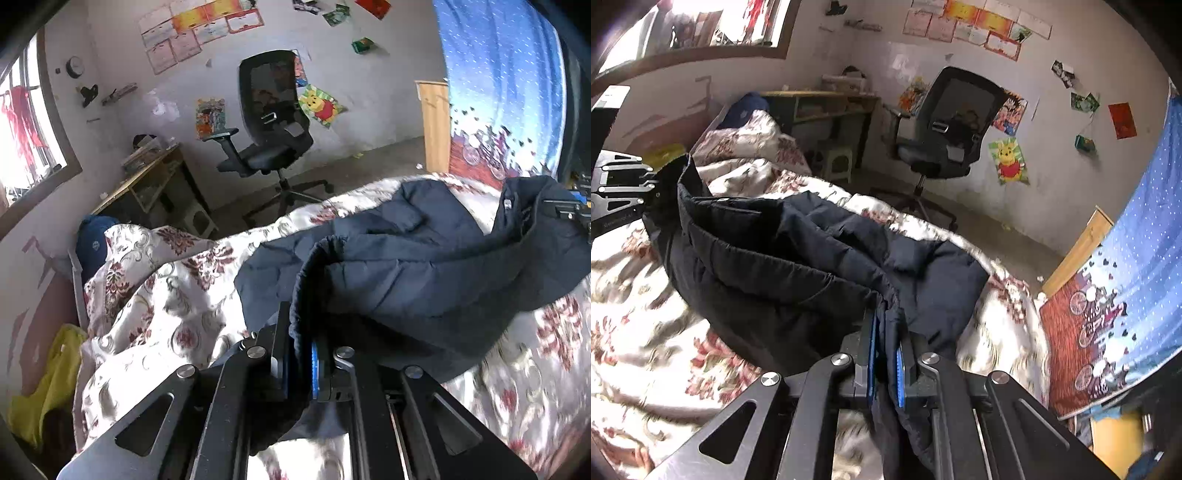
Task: Fold large clothes
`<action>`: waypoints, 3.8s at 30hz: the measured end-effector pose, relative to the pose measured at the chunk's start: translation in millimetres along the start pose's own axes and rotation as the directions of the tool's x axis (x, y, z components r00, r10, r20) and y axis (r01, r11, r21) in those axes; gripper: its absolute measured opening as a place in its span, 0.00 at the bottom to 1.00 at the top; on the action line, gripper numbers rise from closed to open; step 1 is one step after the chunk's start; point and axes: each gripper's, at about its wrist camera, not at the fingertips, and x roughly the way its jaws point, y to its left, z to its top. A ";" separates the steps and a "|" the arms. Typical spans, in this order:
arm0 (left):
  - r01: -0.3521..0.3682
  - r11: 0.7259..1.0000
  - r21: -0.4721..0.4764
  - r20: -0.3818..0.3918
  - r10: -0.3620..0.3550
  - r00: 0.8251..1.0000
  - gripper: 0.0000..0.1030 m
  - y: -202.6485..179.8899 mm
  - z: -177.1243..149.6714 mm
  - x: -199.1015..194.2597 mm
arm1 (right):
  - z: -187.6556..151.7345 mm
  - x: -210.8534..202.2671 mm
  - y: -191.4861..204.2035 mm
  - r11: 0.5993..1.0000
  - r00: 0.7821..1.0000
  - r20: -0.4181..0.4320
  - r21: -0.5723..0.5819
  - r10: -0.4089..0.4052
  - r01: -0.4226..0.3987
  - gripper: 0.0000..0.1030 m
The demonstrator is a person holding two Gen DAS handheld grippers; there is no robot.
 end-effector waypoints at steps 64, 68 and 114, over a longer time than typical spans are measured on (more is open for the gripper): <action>0.181 0.936 -0.303 0.121 -0.150 0.981 0.75 28.7 16.6 99.0 | 2.2 126.5 -94.4 0.909 0.956 0.113 0.299 0.270 -0.292 0.81; 0.255 0.938 -0.234 0.063 -0.247 0.967 0.75 0.1 -7.8 93.8 | -24.1 117.2 -70.6 0.917 0.941 0.048 0.213 0.335 -0.338 0.81; 0.124 0.946 -0.298 -0.046 -0.144 0.988 0.98 9.5 46.4 235.7 | 5.1 269.9 -91.0 0.886 0.969 -0.008 0.407 0.247 -0.223 0.58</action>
